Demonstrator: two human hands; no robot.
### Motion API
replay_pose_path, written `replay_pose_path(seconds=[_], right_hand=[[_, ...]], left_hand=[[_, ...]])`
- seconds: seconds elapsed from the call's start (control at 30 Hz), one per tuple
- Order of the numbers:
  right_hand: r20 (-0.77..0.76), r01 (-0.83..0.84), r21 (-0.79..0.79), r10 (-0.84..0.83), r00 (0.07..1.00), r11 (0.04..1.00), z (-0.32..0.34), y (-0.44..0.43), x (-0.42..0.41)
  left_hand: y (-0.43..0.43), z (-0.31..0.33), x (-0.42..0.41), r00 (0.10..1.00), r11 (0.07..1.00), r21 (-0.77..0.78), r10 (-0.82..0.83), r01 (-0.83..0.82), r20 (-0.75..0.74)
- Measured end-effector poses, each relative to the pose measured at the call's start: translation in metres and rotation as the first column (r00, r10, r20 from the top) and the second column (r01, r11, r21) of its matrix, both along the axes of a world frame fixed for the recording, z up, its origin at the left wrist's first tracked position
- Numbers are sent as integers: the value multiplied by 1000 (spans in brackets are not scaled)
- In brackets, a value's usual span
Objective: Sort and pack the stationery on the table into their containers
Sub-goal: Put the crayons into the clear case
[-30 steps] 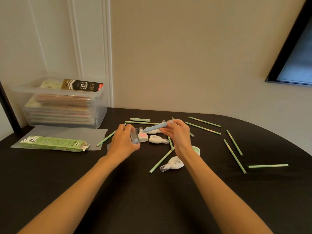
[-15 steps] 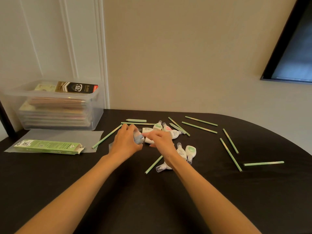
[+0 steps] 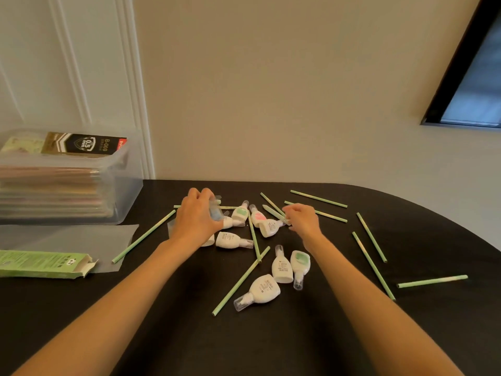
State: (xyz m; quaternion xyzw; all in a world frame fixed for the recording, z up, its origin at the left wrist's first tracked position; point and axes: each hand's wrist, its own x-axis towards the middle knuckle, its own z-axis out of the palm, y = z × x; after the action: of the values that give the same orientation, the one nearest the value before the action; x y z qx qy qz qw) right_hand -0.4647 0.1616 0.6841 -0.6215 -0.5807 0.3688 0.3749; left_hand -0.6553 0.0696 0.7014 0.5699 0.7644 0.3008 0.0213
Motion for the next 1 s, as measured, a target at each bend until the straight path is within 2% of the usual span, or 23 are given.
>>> replay_pose_path(seconds=[0.2, 0.47, 0.57, 0.63, 0.73, 0.8, 0.87, 1.0], right_hand=[[275, -48, 37, 36, 961, 998, -25, 47, -2], [467, 39, -207, 64, 882, 978, -19, 70, -9], [529, 107, -137, -19, 849, 985, -24, 69, -10], [416, 131, -8, -115, 902, 991, -30, 67, -9], [47, 70, 166, -79, 996, 984, -19, 51, -5], [-237, 45, 163, -5, 972, 986, -7, 40, -7], [-457, -26, 94, 67, 887, 995, 5, 26, -10], [-516, -234, 76, 239, 823, 969, 16, -1, -25]], left_hand=[[30, -9, 4, 999, 998, -45, 44, -42, 31], [46, -20, 11, 999, 994, -107, 20, -24, -39], [45, -22, 13, 998, 994, -110, 4, -11, -63], [44, -23, 12, 997, 994, -107, -7, -1, -75], [39, -21, 9, 998, 996, -88, -13, 7, -63], [38, -21, 8, 999, 997, -71, -3, 0, -45], [33, -21, 8, 1000, 998, -59, -1, 0, -14], [22, -18, 11, 1000, 999, -44, -14, 14, 9]])
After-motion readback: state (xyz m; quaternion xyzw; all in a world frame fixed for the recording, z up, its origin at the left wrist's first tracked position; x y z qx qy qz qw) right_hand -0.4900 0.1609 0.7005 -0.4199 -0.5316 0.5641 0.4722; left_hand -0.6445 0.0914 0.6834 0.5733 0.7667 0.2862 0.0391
